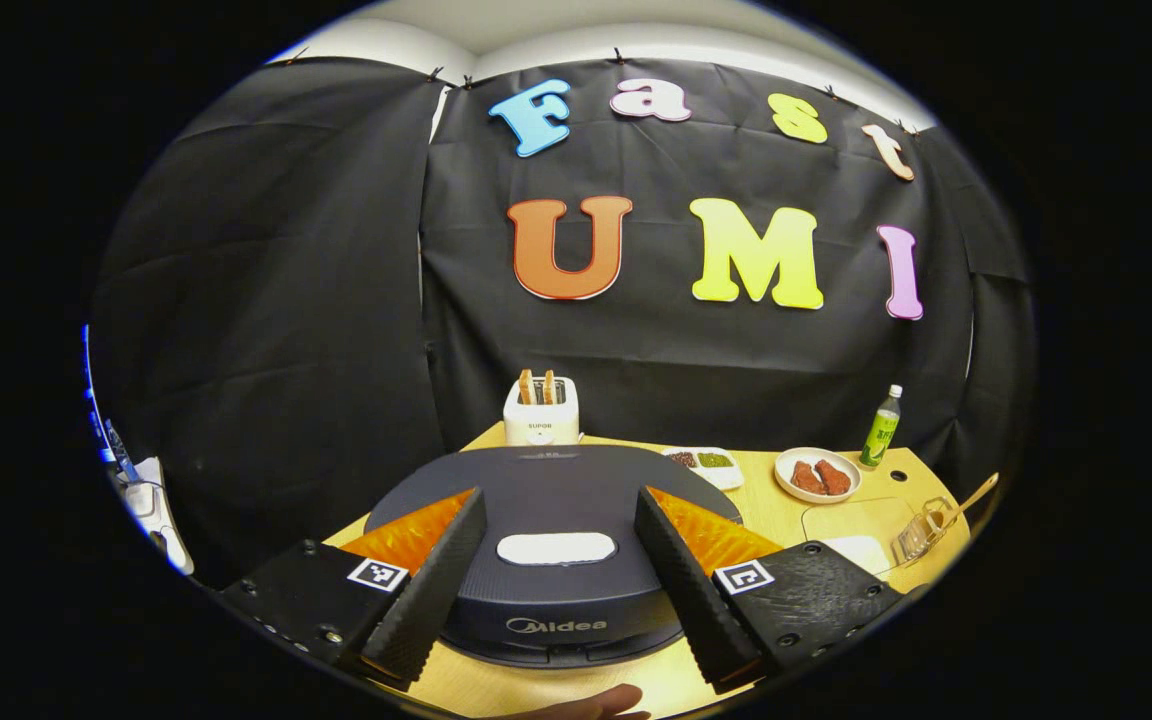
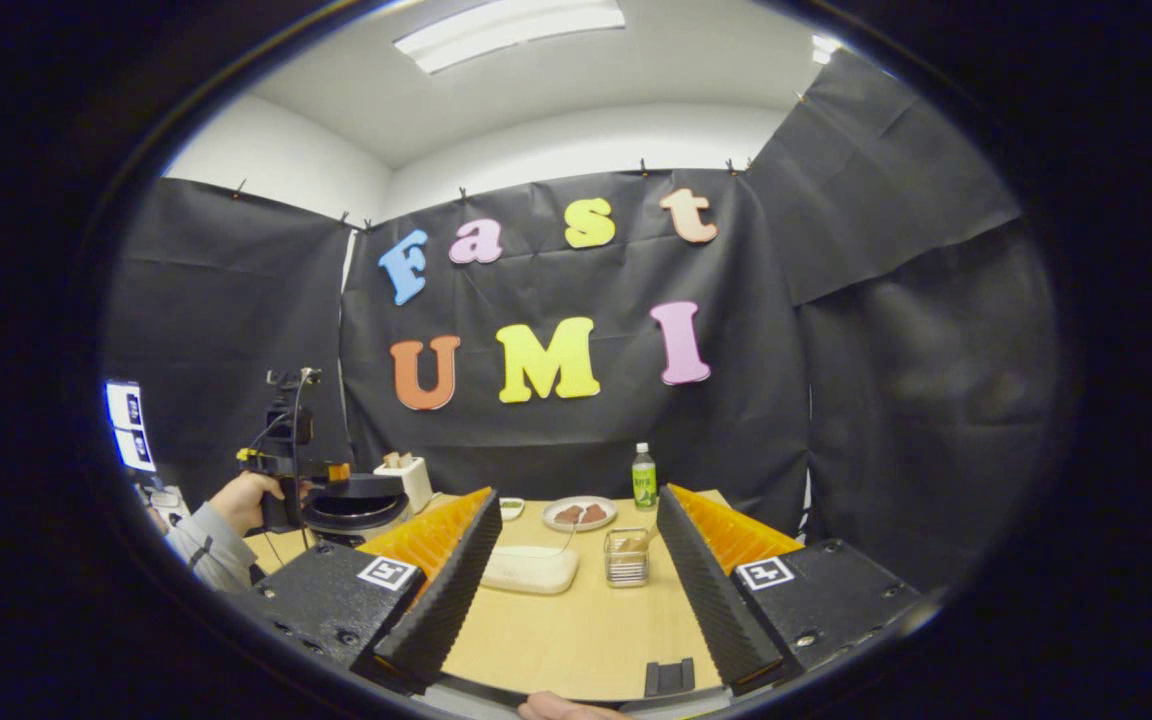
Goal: Close the left gripper, press the button to open the rice cooker; take a wooden spoon from the chopstick holder with the right hand, scoop a spoonful of rice and pour it into the rice cooker, then put the wooden spoon back into the chopstick holder.
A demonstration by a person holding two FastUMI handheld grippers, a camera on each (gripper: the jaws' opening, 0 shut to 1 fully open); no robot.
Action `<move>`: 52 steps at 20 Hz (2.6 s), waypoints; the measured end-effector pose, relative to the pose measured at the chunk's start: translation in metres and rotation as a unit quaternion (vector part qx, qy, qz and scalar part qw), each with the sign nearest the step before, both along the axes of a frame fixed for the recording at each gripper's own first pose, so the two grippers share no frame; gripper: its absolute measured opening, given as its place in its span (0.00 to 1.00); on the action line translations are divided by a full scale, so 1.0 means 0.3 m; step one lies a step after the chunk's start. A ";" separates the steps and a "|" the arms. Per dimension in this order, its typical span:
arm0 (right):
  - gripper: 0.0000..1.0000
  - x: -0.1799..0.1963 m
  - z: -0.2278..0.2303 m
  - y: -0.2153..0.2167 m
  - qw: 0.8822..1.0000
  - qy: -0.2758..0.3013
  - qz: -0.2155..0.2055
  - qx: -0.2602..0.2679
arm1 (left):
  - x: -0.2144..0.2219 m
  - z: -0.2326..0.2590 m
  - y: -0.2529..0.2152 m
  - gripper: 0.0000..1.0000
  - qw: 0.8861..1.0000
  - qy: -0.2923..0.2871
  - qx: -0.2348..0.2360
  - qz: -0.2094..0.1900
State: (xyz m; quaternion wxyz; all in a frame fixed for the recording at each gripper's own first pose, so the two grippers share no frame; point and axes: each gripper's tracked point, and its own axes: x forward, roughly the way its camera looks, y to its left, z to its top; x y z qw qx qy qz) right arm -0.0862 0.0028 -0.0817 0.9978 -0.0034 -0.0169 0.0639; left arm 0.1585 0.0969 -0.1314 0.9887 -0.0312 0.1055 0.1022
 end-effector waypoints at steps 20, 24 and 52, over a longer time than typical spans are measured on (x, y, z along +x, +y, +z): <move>0.96 0.042 -0.095 0.180 0.998 0.029 0.034 -0.041 | -0.003 -0.131 -0.020 0.97 0.992 -0.120 0.038 -0.001; 0.96 0.053 -0.100 0.157 0.998 0.035 0.024 -0.037 | -0.002 -0.122 -0.024 0.97 0.991 -0.125 0.042 0.002; 0.96 0.073 -0.027 0.023 0.999 0.032 -0.016 -0.016 | -0.518 0.133 -0.174 0.96 0.998 -0.060 0.032 -0.011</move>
